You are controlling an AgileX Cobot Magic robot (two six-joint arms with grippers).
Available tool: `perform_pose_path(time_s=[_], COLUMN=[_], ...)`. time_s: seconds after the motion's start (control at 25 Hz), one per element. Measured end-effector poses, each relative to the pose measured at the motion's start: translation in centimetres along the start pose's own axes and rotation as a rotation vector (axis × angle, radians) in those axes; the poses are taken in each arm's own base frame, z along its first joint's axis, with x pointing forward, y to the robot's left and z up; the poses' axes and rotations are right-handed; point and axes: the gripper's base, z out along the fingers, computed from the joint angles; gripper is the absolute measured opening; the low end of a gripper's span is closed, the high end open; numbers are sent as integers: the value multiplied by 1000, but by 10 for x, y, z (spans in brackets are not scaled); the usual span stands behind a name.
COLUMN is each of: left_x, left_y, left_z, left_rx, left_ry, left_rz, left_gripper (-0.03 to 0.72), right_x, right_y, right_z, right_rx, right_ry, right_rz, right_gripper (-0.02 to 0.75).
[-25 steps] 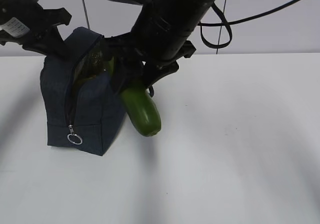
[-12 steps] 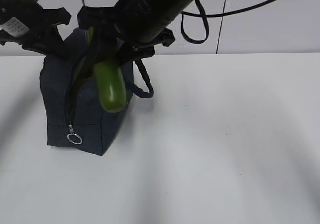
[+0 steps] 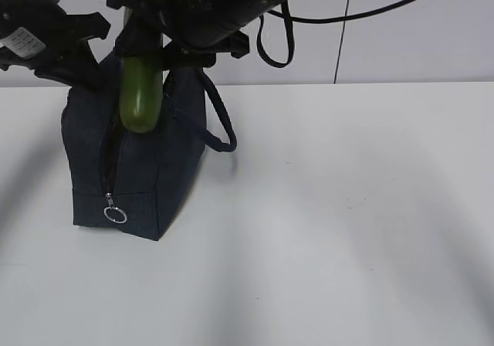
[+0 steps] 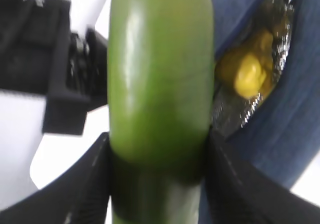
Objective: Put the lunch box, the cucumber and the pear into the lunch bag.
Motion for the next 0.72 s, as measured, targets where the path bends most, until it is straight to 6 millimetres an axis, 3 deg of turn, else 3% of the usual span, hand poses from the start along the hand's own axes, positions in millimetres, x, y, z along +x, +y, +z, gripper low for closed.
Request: perform_pose_path(time_s=[0.2,0.72], left_x=[0,0], left_y=[0,0], left_z=[0,0], left_rx=[0,1], left_ry=[0,3], left_rz=[0,0], left_gripper=[0,0], right_x=[-7,0], right_y=[-2,-26], right_z=[5,43], right_rx=[-6,21], right_ry=[-90,-121], right_rz=[37,119], right_gripper=[399,399])
